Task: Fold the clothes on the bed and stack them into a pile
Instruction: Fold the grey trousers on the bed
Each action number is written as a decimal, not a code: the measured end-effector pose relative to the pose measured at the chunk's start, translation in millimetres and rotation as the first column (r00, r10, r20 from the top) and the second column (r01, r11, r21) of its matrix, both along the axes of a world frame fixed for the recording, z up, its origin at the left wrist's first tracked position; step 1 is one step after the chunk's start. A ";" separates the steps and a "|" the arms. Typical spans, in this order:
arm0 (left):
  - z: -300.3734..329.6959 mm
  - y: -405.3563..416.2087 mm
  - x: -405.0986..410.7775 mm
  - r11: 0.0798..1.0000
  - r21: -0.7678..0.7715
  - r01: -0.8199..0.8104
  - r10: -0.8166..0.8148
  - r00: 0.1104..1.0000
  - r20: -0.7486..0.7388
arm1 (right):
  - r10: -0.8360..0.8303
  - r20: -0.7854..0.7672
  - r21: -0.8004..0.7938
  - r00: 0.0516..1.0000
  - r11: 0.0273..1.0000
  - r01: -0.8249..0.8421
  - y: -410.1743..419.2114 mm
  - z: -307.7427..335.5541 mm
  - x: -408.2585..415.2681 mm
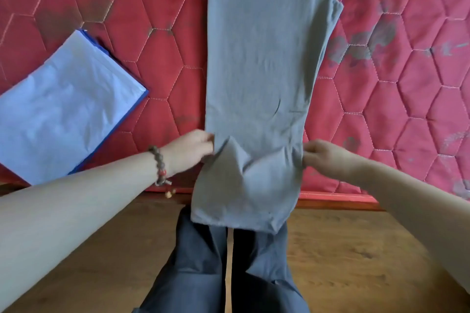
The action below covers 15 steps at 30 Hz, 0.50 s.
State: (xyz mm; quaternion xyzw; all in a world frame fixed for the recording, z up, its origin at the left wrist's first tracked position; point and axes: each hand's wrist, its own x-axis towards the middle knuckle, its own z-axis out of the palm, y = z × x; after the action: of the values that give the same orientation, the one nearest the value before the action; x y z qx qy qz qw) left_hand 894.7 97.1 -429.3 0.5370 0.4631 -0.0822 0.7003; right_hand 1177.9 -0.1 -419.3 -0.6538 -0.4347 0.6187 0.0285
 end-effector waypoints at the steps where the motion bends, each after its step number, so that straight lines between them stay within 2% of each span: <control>1: 1.7 16.5 7.8 0.959 -0.093 -0.268 0.266 0.963 -0.037 | -0.232 -0.055 -0.102 0.971 0.969 0.226 18.3 -2.0 6.9; 2: 4.0 29.9 13.8 0.905 -0.103 -0.413 0.400 0.907 -0.129 | -0.431 -0.107 -0.210 0.896 0.891 0.403 34.8 -1.2 9.8; 4: 3.1 41.3 16.8 0.859 -0.060 -0.508 0.470 0.830 -0.301 | -0.625 -0.069 -0.338 0.778 0.748 0.571 52.8 -2.6 12.0; 7: -4.4 33.2 21.8 0.814 -0.156 -0.559 0.472 0.794 -0.384 | -0.602 0.062 -0.327 0.796 0.741 0.586 47.8 -16.6 5.1; 9: -9.2 25.4 20.3 0.753 -0.256 -0.606 0.516 0.785 -0.342 | -0.596 0.096 -0.300 0.797 0.746 0.594 38.8 -25.8 1.3; 10: -13.0 22.2 18.9 0.756 -0.271 -0.596 0.516 0.797 -0.314 | -0.575 0.116 -0.248 0.810 0.773 0.584 34.6 -28.8 0.2; 12: -19.7 19.5 16.4 0.794 -0.239 -0.560 0.500 0.823 -0.270 | -0.551 0.143 -0.142 0.822 0.811 0.568 26.8 -34.3 -2.5; 15: -28.0 21.0 21.8 0.841 -0.043 -0.539 0.510 0.817 -0.271 | -0.607 0.133 -0.080 0.783 0.781 0.619 22.2 -34.1 -8.0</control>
State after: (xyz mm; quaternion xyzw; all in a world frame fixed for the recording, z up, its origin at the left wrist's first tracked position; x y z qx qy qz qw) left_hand 916.6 118.0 -457.2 0.3314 0.6715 0.0203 0.6625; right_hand 1169.9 22.0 -453.4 -0.7903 -0.1612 0.5670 0.1673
